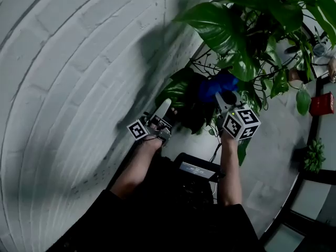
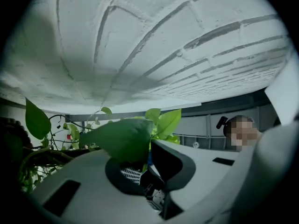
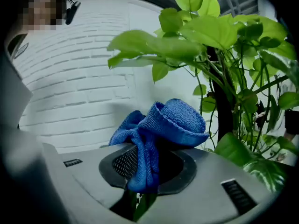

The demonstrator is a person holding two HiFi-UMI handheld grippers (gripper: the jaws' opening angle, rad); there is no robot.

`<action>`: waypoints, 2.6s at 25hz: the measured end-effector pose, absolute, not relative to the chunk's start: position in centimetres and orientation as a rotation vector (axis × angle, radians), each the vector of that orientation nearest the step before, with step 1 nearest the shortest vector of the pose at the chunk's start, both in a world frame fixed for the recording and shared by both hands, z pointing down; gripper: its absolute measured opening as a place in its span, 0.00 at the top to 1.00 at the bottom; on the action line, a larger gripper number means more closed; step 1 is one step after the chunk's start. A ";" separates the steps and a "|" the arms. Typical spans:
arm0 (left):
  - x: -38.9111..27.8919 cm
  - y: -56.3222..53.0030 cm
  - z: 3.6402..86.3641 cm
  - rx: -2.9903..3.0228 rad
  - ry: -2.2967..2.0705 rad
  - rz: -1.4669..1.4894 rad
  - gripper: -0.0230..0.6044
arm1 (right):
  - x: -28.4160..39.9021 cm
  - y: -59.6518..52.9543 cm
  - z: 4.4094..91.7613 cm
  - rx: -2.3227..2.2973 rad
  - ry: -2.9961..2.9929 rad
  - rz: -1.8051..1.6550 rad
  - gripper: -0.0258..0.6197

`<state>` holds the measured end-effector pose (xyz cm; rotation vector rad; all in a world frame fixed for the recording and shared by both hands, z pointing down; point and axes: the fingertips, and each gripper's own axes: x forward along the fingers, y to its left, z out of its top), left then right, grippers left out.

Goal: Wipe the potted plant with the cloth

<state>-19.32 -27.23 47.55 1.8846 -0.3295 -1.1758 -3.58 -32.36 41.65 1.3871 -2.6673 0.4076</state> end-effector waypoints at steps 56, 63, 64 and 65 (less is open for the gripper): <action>-22.1 -25.7 47.0 1.900 -0.375 -1.223 0.94 | -17.1 -32.2 45.5 0.933 -2.714 0.480 0.79; -21.8 -25.8 47.1 1.889 -0.381 -1.208 0.94 | -17.6 -29.7 44.4 0.807 -2.819 0.589 0.79; -22.0 -25.8 47.2 1.883 -0.386 -1.211 0.94 | -17.0 -29.6 43.7 0.824 -2.845 0.594 0.79; -22.1 -25.7 47.2 1.876 -0.391 -1.215 0.94 | -16.2 -29.6 42.7 0.853 -2.868 0.585 0.79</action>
